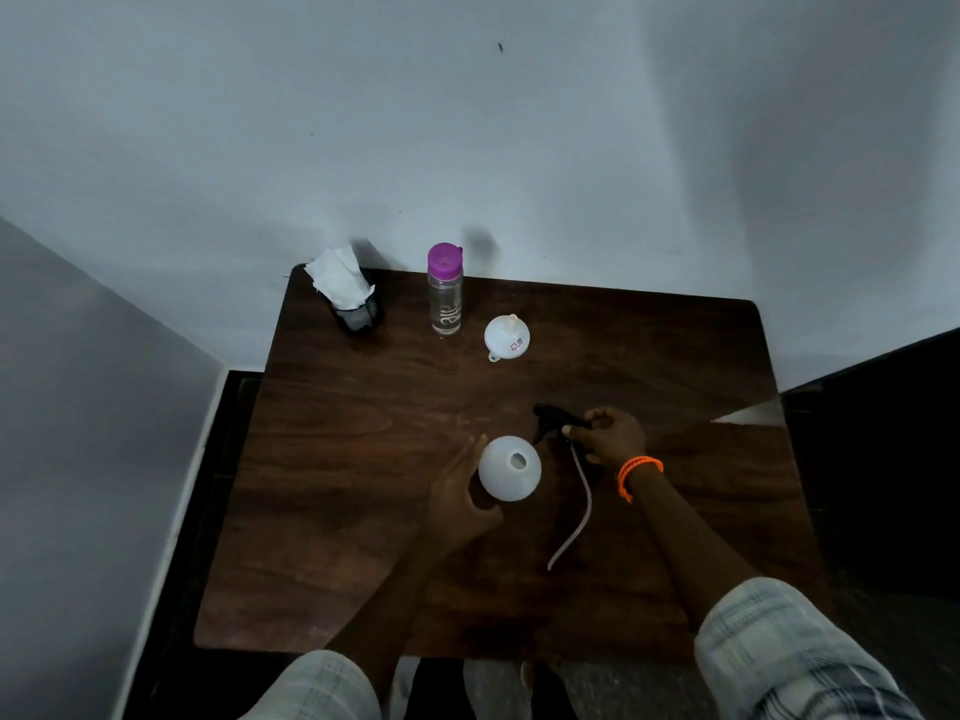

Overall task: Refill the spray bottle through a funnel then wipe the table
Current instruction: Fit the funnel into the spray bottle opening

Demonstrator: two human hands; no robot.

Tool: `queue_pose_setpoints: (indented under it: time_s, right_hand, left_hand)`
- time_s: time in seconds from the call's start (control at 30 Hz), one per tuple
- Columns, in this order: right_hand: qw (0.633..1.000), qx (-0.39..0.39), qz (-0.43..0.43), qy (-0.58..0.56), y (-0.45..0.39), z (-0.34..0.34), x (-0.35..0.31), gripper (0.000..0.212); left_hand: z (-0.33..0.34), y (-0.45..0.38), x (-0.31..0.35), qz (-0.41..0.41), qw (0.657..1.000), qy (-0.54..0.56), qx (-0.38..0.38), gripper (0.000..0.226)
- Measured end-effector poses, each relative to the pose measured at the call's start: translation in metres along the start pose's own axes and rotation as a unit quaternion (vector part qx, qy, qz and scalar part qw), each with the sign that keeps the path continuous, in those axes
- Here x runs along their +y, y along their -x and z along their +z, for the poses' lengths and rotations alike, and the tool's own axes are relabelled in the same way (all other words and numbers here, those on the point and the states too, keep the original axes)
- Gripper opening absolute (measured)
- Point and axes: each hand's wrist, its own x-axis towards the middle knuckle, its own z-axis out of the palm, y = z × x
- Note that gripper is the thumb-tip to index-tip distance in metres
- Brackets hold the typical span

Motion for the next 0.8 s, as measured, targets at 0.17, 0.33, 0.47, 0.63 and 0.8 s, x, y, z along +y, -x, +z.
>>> queue_pose_setpoints:
  time_s: [0.17,0.33,0.47,0.63,0.8]
  right_hand:
    - [0.996,0.068,-0.034,0.048,-0.003,-0.002,-0.014,0.026]
    - [0.997,0.049,-0.052,0.003,-0.023,0.012,-0.047,0.021]
    - [0.997,0.014,-0.057,-0.052,-0.046,0.036,-0.074,0.018]
    - [0.994,-0.021,-0.057,-0.087,-0.074,0.062,-0.096,0.033]
    - [0.993,-0.046,-0.036,-0.105,-0.097,0.076,-0.107,0.042]
  left_hand:
    - [-0.028,-0.016,0.007,-0.119,0.993,-0.002,0.010,0.071]
    - [-0.051,-0.074,0.039,-0.149,0.987,0.055,0.030,0.046]
    - [-0.044,-0.130,0.054,-0.166,0.980,0.104,0.032,0.035]
    - [-0.024,-0.186,0.066,-0.127,0.987,0.073,0.070,0.035]
    - [-0.010,-0.219,0.068,-0.148,0.982,0.014,0.112,0.049]
